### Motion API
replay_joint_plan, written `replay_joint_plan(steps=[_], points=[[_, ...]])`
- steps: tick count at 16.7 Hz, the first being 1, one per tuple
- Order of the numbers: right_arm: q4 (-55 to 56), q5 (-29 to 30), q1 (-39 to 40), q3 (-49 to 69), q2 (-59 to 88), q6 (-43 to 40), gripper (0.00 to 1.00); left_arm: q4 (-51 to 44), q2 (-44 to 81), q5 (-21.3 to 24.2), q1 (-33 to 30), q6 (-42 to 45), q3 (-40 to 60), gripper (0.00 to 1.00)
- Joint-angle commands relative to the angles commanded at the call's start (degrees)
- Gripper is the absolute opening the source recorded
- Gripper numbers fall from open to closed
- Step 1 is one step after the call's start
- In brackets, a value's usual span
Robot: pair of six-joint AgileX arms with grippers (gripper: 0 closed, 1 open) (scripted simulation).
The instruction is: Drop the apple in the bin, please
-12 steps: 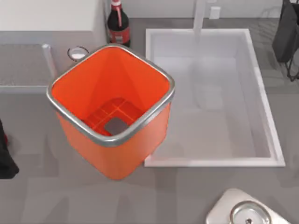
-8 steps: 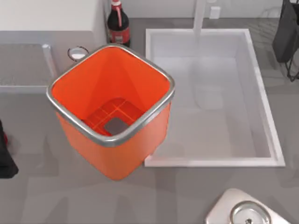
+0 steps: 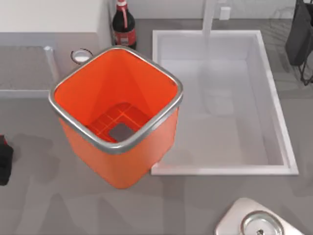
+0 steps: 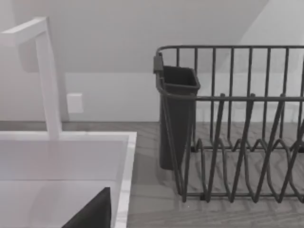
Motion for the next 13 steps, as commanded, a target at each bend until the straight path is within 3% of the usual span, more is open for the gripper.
replay_joint_plan(steps=[8, 13], points=[[0.00, 0.00, 0.00, 0.00, 0.00, 0.00, 1.00, -23.50, 49.55, 0.26, 3.59, 24.13, 30.02, 1.00], [0.00, 0.00, 0.00, 0.00, 0.00, 0.00, 1.00, -32.28, 67.18, -0.24, 5.06, 35.07, 44.60, 1.00]])
